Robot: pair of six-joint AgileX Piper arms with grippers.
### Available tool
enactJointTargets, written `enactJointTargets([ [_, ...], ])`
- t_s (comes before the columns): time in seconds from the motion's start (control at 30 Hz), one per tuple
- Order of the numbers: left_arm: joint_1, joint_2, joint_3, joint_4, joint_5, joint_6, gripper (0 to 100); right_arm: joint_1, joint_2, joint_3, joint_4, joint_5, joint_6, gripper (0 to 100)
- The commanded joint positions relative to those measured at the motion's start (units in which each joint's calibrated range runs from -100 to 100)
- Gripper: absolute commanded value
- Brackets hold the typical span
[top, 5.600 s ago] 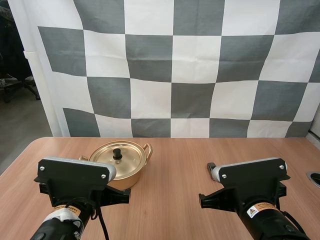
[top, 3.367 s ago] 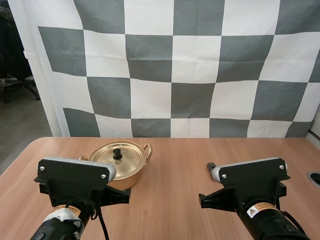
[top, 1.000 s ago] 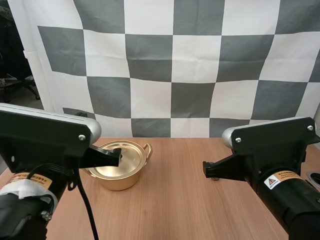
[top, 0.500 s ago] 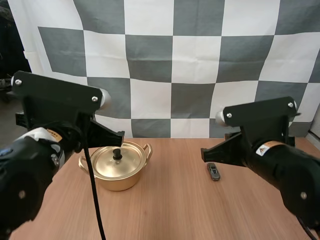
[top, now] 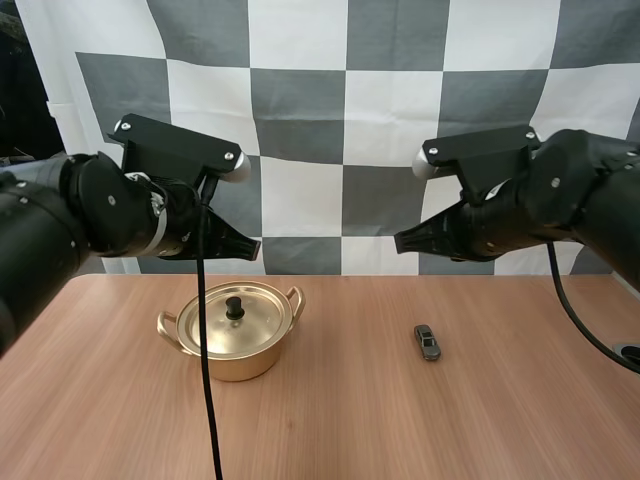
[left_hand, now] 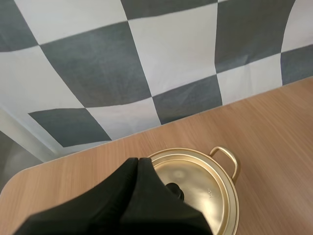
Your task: Open the pot, put the car inside, and close it
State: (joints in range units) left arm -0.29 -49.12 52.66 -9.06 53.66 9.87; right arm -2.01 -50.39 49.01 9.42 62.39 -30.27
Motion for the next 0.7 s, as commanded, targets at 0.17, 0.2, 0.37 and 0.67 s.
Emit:
enactJointTargets([
  [0.17, -0.04, 17.6, -5.3, 0.0, 6.6, 0.0, 67, 0.0, 14.6, -1.1, -0.7, -0.5, 0.0, 100],
  [0.2, -0.04, 18.4, -5.5, 0.0, 6.6, 0.0, 78, 0.0, 15.0, -1.1, -0.3, -0.5, 0.0, 100],
  [0.37, -0.04, 21.4, -5.6, 0.0, 6.1, 0.4, 100, 0.0, 16.2, -1.1, 1.4, -1.8, -0.1, 100],
  [0.67, -0.18, 29.0, -5.6, -3.1, 2.0, 3.4, 100, 0.0, 16.2, -1.1, 1.5, -5.8, -0.2, 100],
])
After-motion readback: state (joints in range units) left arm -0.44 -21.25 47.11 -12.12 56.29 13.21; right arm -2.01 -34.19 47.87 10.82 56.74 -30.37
